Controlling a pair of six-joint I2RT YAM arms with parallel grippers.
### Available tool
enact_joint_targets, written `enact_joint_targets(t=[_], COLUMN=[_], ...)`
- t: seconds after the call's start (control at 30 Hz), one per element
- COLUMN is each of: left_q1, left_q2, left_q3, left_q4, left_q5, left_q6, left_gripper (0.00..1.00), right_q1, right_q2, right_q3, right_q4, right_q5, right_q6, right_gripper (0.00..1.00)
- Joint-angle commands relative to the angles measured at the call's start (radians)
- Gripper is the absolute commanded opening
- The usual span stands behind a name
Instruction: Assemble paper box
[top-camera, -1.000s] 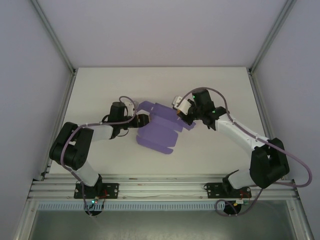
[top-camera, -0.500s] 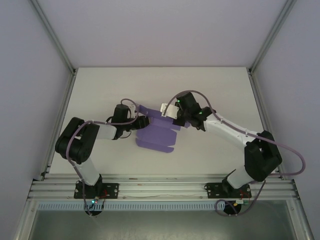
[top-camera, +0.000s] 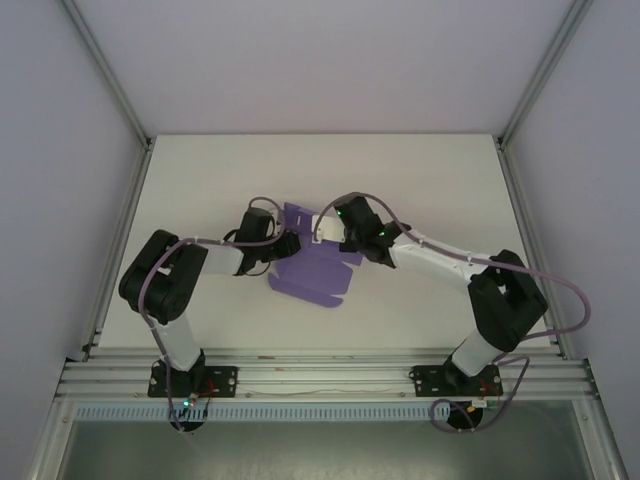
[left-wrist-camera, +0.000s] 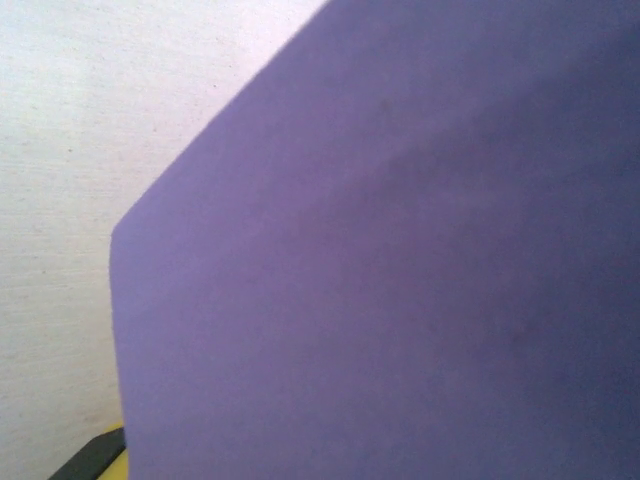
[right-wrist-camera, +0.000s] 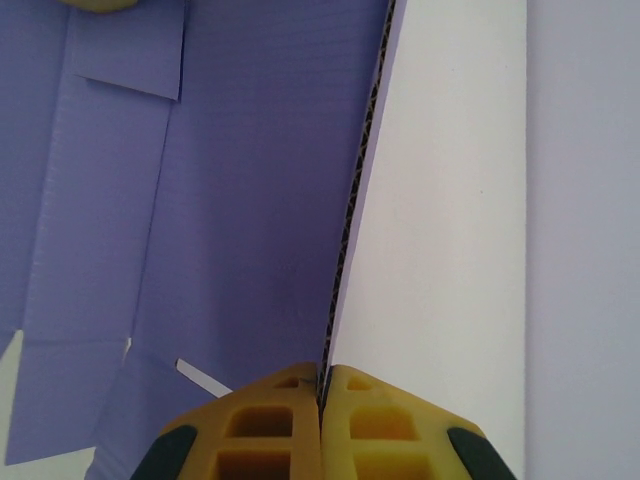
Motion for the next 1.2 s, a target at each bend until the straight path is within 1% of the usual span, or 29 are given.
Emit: enact_joint_targets(t=[0.0,0.17,0.23,0.4,0.47,0.53,0.67,0.7,0.77,0.8,0.87,0.9,0.97,1.03,1.1,1.17], left_q1=[-0.046,-0.071,-0.071,-0.071,-0.072,-0.068,-0.060,-0.060,-0.055,-0.048,-0.018,0.004,0.056,0.103,0.141,0.168], left_q2=[0.030,0.023,0.018,-0.049,-0.088,-0.130,-0.231,-0.262,-0.336,-0.372,-0.442,-0.472,-0.530,-0.560,-0.548,-0.504], left_q3=[0.032,0.062,0.064,0.016,0.000,-0.011,-0.032,-0.033,-0.037,-0.038,-0.042,-0.043,-0.045,-0.044,-0.024,0.008], left_q4=[-0.069,-0.175,-0.196,-0.154,-0.156,-0.174,-0.210,-0.239,-0.307,-0.340,-0.397,-0.420,-0.445,-0.453,-0.458,-0.457], left_q5=[-0.065,-0.149,-0.157,-0.103,-0.108,-0.125,-0.122,-0.142,-0.200,-0.229,-0.278,-0.288,-0.300,-0.339,-0.339,-0.318], left_q6=[-0.002,0.016,0.015,0.010,0.000,-0.004,0.004,0.011,0.016,0.039,0.035,0.032,0.041,0.042,0.066,0.093], left_gripper=[0.23,0.21,0.20,0.20,0.21,0.30,0.44,0.48,0.61,0.69,0.96,1.00,1.00,1.00,1.00,1.00], right_q1=[0.048,0.050,0.050,0.051,0.050,0.051,0.051,0.050,0.051,0.051,0.051,0.050,0.051,0.051,0.050,0.049], right_q2=[0.022,0.019,0.018,-0.006,-0.015,-0.015,-0.012,-0.013,-0.019,-0.023,-0.034,-0.038,-0.045,-0.051,-0.051,-0.047], right_q3=[-0.039,-0.038,-0.042,-0.072,-0.089,-0.096,-0.118,-0.123,-0.139,-0.145,-0.162,-0.166,-0.169,-0.179,-0.194,-0.196], right_q4=[0.005,0.020,0.031,0.101,0.145,0.170,0.227,0.238,0.278,0.297,0.323,0.330,0.350,0.383,0.424,0.438], right_q5=[0.041,0.076,0.090,0.086,0.088,0.106,0.132,0.135,0.141,0.138,0.120,0.114,0.104,0.086,0.068,0.062], right_q6=[-0.069,-0.074,-0.082,-0.133,-0.161,-0.188,-0.215,-0.221,-0.232,-0.237,-0.265,-0.273,-0.275,-0.272,-0.275,-0.275], right_gripper=[0.00,0.00,0.00,0.00,0.00,0.00,0.00,0.00,0.00,0.00,0.00,0.00,0.00,0.00,0.00,0.00])
